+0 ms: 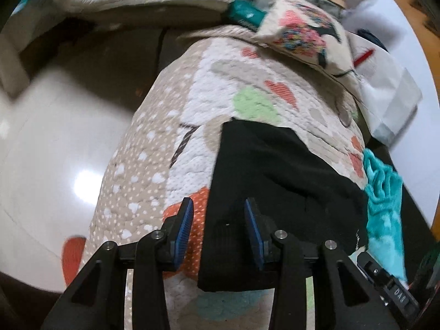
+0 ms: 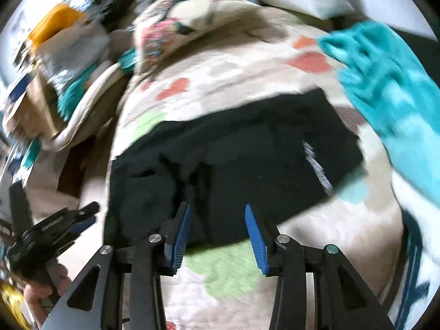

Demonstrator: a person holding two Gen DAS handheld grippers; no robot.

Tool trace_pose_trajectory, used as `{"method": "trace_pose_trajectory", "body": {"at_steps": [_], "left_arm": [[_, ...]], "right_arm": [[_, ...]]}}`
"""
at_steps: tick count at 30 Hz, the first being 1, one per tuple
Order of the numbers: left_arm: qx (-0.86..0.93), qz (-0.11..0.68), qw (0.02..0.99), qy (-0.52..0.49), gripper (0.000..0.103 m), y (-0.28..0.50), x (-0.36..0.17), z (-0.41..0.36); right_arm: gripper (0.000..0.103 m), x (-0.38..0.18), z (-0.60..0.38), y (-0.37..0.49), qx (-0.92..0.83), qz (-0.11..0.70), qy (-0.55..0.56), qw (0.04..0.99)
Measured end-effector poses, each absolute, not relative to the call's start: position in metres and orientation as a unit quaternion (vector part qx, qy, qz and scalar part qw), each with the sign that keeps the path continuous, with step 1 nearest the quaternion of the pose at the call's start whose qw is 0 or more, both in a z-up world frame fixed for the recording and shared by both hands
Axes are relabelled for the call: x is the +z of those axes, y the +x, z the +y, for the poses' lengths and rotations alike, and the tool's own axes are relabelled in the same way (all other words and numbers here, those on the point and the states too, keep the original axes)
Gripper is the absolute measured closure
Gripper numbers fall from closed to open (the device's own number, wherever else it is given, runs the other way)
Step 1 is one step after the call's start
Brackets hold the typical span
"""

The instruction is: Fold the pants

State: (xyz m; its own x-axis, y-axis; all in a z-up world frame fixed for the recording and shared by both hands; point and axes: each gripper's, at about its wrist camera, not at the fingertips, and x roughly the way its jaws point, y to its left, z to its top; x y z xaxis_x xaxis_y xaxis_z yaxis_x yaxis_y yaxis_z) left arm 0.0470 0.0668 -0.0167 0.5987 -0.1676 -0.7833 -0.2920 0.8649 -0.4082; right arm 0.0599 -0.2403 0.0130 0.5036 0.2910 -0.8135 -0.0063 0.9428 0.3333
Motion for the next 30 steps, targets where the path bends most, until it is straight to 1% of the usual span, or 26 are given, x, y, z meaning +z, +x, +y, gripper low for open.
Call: {"method": "trace_pose_trajectory", "body": {"at_steps": [3,4,7,15,30], "left_arm": [[0.042,0.426,0.879,-0.211,0.063,0.042,-0.007,0.056],[0.044,0.419,0.885,-0.198,0.061,0.041,-0.005,0.053],[0.050,0.411,0.895,-0.168,0.060,0.038,-0.002,0.047],[0.039,0.413,0.899,-0.141,0.059,0.037,-0.001,0.036],[0.015,0.413,0.904,-0.110,0.059,0.038,0.003,0.016]], "right_arm": [[0.058,0.011,-0.248,0.053,0.075,0.489,0.151,0.856],[0.058,0.010,-0.248,0.050,0.072,0.489,0.150,0.856],[0.058,0.003,-0.251,0.046,0.066,0.492,0.157,0.854],[0.058,-0.016,-0.252,0.039,0.058,0.494,0.160,0.852],[0.058,-0.029,-0.245,0.044,0.058,0.500,0.156,0.850]]}}
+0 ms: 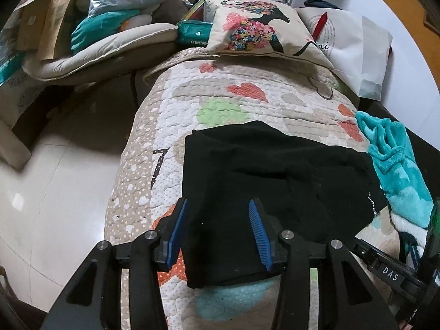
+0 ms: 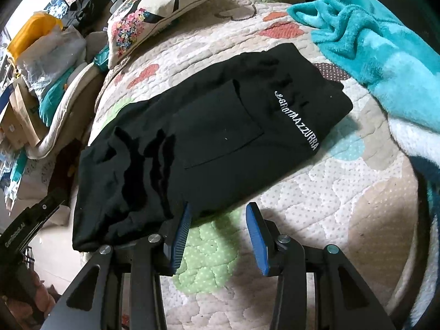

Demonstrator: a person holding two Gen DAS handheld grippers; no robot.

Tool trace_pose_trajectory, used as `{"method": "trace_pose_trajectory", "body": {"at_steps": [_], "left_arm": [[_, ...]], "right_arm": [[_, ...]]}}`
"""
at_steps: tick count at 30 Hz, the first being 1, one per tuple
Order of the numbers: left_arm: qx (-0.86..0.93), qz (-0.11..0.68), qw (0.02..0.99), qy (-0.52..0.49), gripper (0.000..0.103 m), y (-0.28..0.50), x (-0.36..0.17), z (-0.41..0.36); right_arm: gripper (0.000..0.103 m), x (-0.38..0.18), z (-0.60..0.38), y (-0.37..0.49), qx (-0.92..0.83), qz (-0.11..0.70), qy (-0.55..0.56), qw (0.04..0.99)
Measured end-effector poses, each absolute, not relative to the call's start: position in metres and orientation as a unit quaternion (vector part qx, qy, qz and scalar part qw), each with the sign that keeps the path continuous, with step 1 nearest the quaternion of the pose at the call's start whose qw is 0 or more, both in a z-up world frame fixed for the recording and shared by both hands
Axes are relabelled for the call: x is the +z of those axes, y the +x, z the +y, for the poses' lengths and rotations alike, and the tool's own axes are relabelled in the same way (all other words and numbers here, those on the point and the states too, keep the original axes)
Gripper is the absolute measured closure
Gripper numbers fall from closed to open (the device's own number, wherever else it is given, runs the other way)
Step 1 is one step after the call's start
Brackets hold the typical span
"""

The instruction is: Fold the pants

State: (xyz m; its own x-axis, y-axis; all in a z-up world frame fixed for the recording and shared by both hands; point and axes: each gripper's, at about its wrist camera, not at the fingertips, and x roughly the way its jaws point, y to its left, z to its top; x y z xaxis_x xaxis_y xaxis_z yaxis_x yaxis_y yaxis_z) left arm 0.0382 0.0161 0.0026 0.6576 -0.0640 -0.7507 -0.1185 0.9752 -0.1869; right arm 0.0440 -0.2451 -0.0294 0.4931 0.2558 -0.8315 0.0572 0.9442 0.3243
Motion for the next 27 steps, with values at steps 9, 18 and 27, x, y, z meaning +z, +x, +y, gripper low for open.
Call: {"method": "trace_pose_trajectory", "body": {"at_steps": [9,18,27], "left_arm": [[0.005,0.422,0.898,-0.124,0.059,0.048,0.004,0.013],[-0.088,0.426,0.894,-0.106,0.057,0.093,0.042,-0.029],[-0.207,0.470,0.858,0.002,0.052,0.198,0.046,-0.160]], "right_arm": [[0.057,-0.027,-0.250,0.042,0.054,0.494,0.160,0.853],[0.056,-0.015,-0.312,0.052,-0.064,0.478,0.233,0.844],[0.048,-0.034,-0.343,0.077,-0.129,0.471,0.329,0.808]]}}
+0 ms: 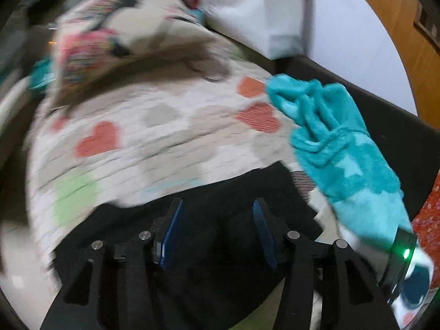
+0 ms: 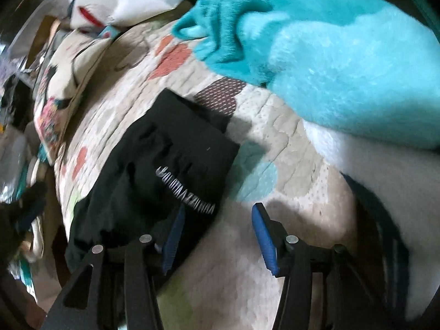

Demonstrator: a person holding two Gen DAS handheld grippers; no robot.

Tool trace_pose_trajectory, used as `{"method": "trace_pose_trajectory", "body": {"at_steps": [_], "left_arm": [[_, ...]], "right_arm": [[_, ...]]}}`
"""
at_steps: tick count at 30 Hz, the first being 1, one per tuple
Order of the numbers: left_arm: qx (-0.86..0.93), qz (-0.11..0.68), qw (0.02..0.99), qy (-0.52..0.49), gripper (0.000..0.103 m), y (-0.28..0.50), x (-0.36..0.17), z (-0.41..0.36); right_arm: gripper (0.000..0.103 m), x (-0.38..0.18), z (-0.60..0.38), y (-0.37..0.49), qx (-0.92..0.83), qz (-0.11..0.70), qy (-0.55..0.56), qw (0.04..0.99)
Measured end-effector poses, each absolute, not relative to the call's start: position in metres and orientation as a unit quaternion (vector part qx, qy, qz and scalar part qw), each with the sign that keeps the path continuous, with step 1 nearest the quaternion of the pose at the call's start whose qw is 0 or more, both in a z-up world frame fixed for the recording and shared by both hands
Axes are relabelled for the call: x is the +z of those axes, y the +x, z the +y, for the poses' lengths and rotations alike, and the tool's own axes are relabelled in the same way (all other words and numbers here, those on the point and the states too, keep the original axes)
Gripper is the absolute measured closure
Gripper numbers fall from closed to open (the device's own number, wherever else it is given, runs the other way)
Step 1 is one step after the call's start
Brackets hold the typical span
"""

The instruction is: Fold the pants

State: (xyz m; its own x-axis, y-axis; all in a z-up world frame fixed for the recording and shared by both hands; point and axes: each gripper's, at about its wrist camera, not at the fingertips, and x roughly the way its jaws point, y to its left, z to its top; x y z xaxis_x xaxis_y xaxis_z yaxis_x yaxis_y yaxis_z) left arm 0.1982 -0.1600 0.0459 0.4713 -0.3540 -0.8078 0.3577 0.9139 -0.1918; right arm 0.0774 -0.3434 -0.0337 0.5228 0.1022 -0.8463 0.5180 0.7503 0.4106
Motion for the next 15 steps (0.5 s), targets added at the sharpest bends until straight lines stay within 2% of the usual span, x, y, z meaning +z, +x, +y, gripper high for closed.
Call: {"method": "trace_pose_trajectory", "body": {"at_steps": [8,15], "left_arm": [[-0.259,0.514,0.816,0.056,0.052,0.257,-0.010,-0.254],[-0.302,0.544,0.776,0.105,0.051,0.277,-0.041,-0.301]], "right_arm": [[0.048,-0.049,-0.355,0.095,-0.119,0.421,0.337,0.834],[0.036,-0.049,-0.349,0.110,-0.100,0.402,0.313,0.855]]}}
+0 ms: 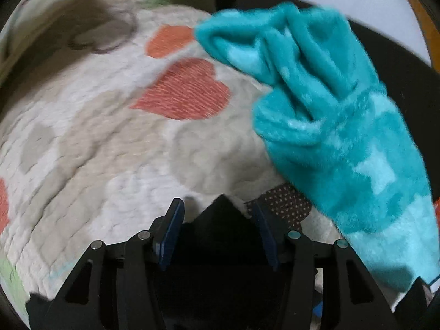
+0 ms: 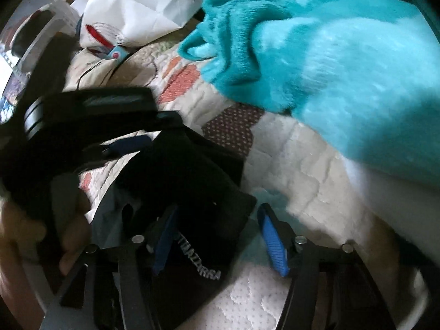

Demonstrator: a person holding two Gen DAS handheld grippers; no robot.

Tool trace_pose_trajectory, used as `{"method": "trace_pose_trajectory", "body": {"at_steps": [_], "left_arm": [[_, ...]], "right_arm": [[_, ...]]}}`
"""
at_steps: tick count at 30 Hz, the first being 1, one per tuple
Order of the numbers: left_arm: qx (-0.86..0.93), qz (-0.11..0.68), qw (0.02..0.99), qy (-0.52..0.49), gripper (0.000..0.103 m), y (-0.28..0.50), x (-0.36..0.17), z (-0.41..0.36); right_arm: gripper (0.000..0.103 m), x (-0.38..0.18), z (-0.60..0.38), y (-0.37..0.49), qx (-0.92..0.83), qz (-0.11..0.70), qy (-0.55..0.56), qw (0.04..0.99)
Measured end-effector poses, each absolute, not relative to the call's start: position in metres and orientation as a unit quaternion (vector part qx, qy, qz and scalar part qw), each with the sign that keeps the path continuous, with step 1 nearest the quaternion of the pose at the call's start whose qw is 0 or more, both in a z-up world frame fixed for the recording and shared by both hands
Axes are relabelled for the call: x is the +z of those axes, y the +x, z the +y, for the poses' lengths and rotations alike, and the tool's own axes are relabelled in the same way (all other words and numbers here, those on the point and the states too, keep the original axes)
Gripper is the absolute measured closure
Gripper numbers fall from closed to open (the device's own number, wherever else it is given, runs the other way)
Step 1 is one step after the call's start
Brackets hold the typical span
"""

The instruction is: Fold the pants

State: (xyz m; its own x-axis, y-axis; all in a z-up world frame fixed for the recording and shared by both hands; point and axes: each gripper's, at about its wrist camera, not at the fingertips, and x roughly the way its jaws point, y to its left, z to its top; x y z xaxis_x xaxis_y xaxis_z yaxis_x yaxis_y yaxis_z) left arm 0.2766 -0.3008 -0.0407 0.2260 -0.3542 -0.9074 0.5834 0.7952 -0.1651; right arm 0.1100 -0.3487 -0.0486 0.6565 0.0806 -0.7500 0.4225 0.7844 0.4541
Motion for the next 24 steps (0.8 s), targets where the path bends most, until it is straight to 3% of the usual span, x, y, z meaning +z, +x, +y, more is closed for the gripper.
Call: {"method": "trace_pose_trajectory", "body": {"at_steps": [1,2,5,7,9,19,24], "left_arm": [[-0.303,0.546,0.772,0.121,0.053,0.275,-0.044,-0.306],[-0.300,0.543,0.772,0.137,0.066,0.272,-0.045,-0.309],[-0.316,0.538,0.770,0.131,0.089,0.266,-0.038,-0.305],[-0.325,0.535,0.773,0.107,0.091,0.263,-0.026,-0.294],[-0.323,0.524,0.782,0.097,0.091,0.258,-0.013,-0.285],[-0.294,0.468,0.833,-0.032,0.091,0.225,0.067,-0.157],[-0.262,0.453,0.839,-0.150,0.091,0.203,0.071,-0.055]], "right_arm": [[0.036,-0.048,-0.349,0.113,-0.095,0.403,0.310,0.856],[0.036,-0.048,-0.348,0.115,-0.089,0.404,0.310,0.856],[0.052,-0.047,-0.348,0.122,-0.057,0.418,0.324,0.847],[0.071,-0.044,-0.345,0.125,-0.037,0.419,0.331,0.844],[0.079,-0.035,-0.343,0.126,-0.022,0.413,0.334,0.847],[0.082,0.037,-0.268,0.115,0.096,0.359,0.226,0.900],[0.082,0.059,-0.209,0.095,0.166,0.357,0.140,0.908]]}}
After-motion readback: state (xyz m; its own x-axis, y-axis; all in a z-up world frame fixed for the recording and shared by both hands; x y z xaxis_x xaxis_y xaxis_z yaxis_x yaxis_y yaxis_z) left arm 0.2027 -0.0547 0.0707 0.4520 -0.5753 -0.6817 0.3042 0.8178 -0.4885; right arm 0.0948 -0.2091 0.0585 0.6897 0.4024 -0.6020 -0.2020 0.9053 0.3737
